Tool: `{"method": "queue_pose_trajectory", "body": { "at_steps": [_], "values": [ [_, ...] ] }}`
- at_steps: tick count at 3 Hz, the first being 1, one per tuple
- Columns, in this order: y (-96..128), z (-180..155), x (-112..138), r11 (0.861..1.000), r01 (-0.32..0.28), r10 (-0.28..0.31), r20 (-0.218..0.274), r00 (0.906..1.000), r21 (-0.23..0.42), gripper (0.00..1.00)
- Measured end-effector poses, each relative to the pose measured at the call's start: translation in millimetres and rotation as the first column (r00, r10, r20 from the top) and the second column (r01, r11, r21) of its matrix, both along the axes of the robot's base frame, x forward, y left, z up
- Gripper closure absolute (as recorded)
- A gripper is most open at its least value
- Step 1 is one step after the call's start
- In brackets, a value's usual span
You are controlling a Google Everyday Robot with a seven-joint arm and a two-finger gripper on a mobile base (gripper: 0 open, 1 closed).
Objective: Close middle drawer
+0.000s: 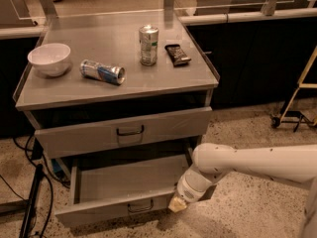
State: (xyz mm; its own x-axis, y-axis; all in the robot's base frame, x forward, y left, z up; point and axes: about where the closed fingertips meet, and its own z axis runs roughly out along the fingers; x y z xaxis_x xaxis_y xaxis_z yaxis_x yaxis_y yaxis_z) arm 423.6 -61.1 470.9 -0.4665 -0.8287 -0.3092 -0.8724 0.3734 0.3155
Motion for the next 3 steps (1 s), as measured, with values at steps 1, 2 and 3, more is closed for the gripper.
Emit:
{"method": "queue_pose_trajectory", "body": {
  "at_steps": [1, 2, 3],
  "values": [
    [7.9, -6.3, 14.6, 1.0, -0.003, 0.004, 0.027, 0.9996, -0.022, 1.0],
    [14.2, -14.1, 31.9, 1.0, 0.016, -0.015, 0.052, 0.9986, -0.026, 1.0],
    [20.2, -24.0, 38.4, 0.998, 0.027, -0.023, 0.064, 0.9977, -0.05, 1.0]
  ]
}}
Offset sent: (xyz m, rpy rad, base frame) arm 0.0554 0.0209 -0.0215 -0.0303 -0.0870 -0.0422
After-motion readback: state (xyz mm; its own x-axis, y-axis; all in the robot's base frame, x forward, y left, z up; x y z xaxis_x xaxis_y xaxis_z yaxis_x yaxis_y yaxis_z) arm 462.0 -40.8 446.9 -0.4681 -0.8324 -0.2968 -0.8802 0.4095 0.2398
